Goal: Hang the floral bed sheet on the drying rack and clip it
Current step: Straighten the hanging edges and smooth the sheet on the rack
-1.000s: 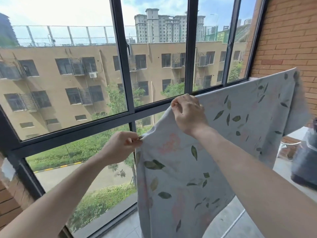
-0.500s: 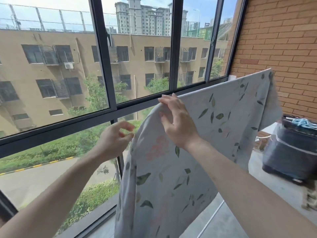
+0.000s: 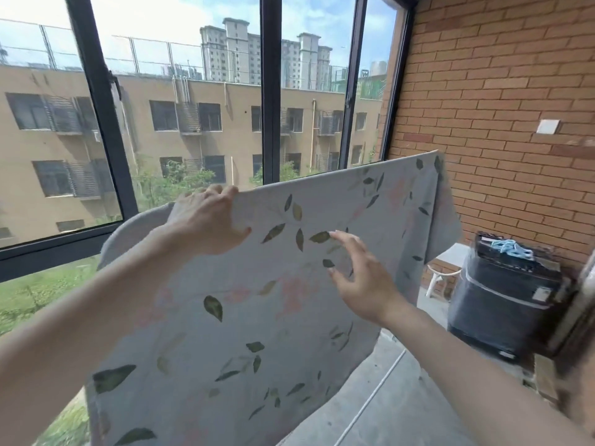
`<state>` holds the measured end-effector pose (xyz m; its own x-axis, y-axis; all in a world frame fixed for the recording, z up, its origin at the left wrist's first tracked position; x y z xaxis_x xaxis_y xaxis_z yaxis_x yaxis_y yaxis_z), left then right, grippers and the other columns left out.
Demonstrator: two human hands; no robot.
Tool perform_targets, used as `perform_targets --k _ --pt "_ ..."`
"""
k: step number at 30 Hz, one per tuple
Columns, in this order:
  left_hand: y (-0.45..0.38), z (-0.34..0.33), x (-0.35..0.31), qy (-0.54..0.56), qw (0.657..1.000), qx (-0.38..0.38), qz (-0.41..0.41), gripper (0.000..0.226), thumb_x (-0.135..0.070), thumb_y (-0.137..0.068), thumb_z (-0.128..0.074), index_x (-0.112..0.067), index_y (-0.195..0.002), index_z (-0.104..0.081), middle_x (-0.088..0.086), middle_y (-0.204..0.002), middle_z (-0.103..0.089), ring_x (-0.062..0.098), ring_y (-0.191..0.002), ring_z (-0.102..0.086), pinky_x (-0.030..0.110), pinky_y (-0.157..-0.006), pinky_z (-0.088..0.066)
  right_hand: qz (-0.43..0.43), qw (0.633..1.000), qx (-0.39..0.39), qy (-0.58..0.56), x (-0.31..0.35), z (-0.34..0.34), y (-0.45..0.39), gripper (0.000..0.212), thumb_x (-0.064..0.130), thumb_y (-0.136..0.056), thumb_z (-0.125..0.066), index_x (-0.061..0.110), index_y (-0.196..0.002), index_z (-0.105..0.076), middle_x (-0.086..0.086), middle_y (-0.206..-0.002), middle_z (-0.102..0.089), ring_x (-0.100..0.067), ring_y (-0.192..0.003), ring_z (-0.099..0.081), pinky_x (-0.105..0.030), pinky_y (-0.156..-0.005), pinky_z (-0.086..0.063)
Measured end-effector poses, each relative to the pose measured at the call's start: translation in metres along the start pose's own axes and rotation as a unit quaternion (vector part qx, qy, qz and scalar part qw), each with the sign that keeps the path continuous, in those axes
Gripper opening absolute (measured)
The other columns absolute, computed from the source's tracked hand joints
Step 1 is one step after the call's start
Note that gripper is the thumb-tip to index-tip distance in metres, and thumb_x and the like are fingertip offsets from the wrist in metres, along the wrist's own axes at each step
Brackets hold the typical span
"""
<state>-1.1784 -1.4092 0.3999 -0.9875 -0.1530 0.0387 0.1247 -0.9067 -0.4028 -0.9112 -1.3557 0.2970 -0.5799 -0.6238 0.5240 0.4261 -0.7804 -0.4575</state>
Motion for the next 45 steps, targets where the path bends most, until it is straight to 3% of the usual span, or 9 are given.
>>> perform_targets --k 5,11,23,25,27,30,37,41,45 --pt "-0.052 -0.031 -0.058 -0.071 0.997 0.008 0.039 0.075 -0.056 -0.083 -0.063 -0.018 -0.143 -0.039 0.01 -0.129 -0.053 0.031 -0.118 -0.053 0.047 -0.104 -0.04 -0.033 0.999 0.001 -0.002 -0.08 0.06 -0.011 0.058 0.03 -0.101 -0.06 0.037 -0.152 -0.034 0.018 -0.157 -0.034 -0.013 -0.135 -0.049 -0.038 -0.107 -0.045" --pt "-0.098 -0.049 -0.102 -0.087 0.994 0.005 0.065 0.067 -0.053 -0.084 -0.059 -0.017 -0.137 -0.041 0.009 -0.129 -0.053 0.03 -0.119 -0.052 0.046 -0.103 -0.04 -0.038 0.999 -0.002 -0.019 -0.137 0.1 -0.044 0.056 0.034 -0.1 -0.061 0.041 -0.149 -0.035 0.019 -0.153 -0.035 -0.01 -0.14 -0.043 -0.039 -0.106 -0.046" --pt "-0.252 -0.109 -0.234 -0.086 0.996 -0.005 0.003 0.072 -0.053 -0.082 -0.063 -0.016 -0.14 -0.039 0.008 -0.125 -0.055 0.029 -0.117 -0.054 0.043 -0.105 -0.041 -0.051 0.997 -0.045 -0.029 -0.262 0.151 -0.151 0.059 0.036 -0.098 -0.065 0.043 -0.147 -0.034 0.018 -0.154 -0.036 -0.008 -0.137 -0.045 -0.031 -0.095 -0.042" --pt "-0.288 -0.12 -0.259 -0.078 0.997 -0.004 -0.012 0.068 -0.049 -0.084 -0.063 -0.016 -0.138 -0.04 0.007 -0.121 -0.056 0.028 -0.11 -0.058 0.042 -0.098 -0.045 -0.055 0.997 -0.049 -0.023 -0.288 0.164 -0.176 0.059 0.036 -0.097 -0.067 0.043 -0.146 -0.035 0.018 -0.153 -0.037 -0.008 -0.135 -0.046 -0.033 -0.099 -0.044" --pt "-0.32 -0.128 -0.282 -0.056 0.998 -0.002 -0.032 0.059 -0.046 -0.086 -0.063 -0.016 -0.133 -0.043 0.005 -0.114 -0.058 0.026 -0.1 -0.062 0.038 -0.08 -0.049 -0.059 0.996 -0.057 -0.018 -0.31 0.178 -0.198 0.06 0.036 -0.096 -0.068 0.045 -0.145 -0.036 0.018 -0.151 -0.038 -0.008 -0.134 -0.046 -0.034 -0.104 -0.044" --pt "-0.366 -0.144 -0.319 -0.047 0.997 -0.021 -0.057 0.046 -0.042 -0.091 -0.059 -0.016 -0.125 -0.043 0.005 -0.11 -0.06 0.027 -0.095 -0.064 0.035 -0.066 -0.04 -0.068 0.994 -0.082 -0.019 -0.348 0.195 -0.226 0.059 0.036 -0.095 -0.069 0.045 -0.144 -0.037 0.019 -0.149 -0.04 -0.005 -0.13 -0.048 -0.036 -0.106 -0.046" --pt "-0.457 -0.177 -0.406 -0.032 0.997 0.003 -0.066 0.048 -0.041 -0.087 -0.065 -0.017 -0.122 -0.043 0.003 -0.101 -0.052 0.027 -0.088 -0.058 0.034 -0.066 -0.038 -0.086 0.991 -0.101 -0.014 -0.441 0.232 -0.278 0.055 0.035 -0.096 -0.068 0.045 -0.142 -0.04 0.023 -0.145 -0.041 -0.003 -0.127 -0.049 -0.032 -0.098 -0.048" --pt "-0.498 -0.191 -0.438 -0.045 0.997 -0.004 -0.065 0.043 -0.035 -0.089 -0.062 -0.015 -0.122 -0.044 0.004 -0.107 -0.06 0.028 -0.097 -0.064 0.034 -0.066 -0.04 -0.073 0.992 -0.101 -0.021 -0.49 0.251 -0.311 0.054 0.037 -0.094 -0.07 0.046 -0.139 -0.041 0.022 -0.143 -0.044 -0.004 -0.123 -0.052 -0.034 -0.097 -0.052" --pt "-0.539 -0.203 -0.475 -0.047 0.998 -0.012 -0.037 0.032 -0.031 -0.092 -0.056 -0.015 -0.118 -0.045 -0.001 -0.084 -0.052 0.029 -0.084 -0.059 0.035 -0.064 -0.041 -0.056 0.994 -0.096 -0.021 -0.547 0.276 -0.343 0.053 0.04 -0.091 -0.069 0.048 -0.137 -0.042 0.024 -0.138 -0.046 -0.002 -0.118 -0.055 -0.037 -0.095 -0.054"
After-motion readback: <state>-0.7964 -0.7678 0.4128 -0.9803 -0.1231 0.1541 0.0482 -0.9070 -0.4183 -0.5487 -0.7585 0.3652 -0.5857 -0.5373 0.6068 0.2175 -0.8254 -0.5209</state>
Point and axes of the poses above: each hand's wrist, its own y-axis away from the middle knuckle, its own z-axis out of the back of the hand, x = y × z, the point moved 6 cm from there along -y, towards the middle knuckle
